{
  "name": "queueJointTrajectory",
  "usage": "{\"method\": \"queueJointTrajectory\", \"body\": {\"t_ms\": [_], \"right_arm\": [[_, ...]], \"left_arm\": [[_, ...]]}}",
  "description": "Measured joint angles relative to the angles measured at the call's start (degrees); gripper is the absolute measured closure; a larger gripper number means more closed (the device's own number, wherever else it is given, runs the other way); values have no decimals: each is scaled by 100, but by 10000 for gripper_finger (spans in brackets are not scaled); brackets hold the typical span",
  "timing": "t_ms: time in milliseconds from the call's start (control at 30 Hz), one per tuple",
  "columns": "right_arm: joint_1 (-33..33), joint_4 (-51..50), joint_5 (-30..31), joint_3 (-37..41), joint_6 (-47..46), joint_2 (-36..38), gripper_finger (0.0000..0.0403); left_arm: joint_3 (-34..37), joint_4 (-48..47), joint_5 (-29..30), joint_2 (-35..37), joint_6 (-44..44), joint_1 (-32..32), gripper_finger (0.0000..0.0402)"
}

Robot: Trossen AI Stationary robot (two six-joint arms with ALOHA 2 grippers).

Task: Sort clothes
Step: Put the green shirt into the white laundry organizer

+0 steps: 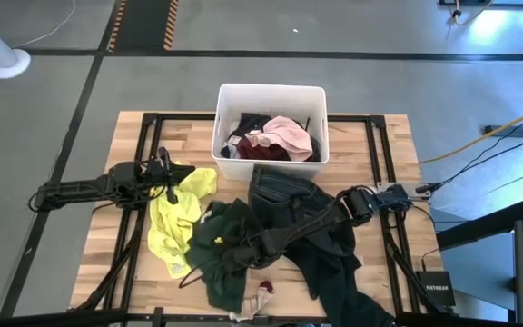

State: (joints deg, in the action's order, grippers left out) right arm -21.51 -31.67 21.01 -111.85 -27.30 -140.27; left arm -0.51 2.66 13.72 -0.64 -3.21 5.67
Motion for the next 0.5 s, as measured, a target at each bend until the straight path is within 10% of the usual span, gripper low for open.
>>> {"method": "queueJointTrajectory", "body": {"t_ms": [500], "right_arm": [[52, -504, -19, -2, -302, -26, 150]], "left_arm": [[0, 2, 0, 2, 23, 0, 389]]}}
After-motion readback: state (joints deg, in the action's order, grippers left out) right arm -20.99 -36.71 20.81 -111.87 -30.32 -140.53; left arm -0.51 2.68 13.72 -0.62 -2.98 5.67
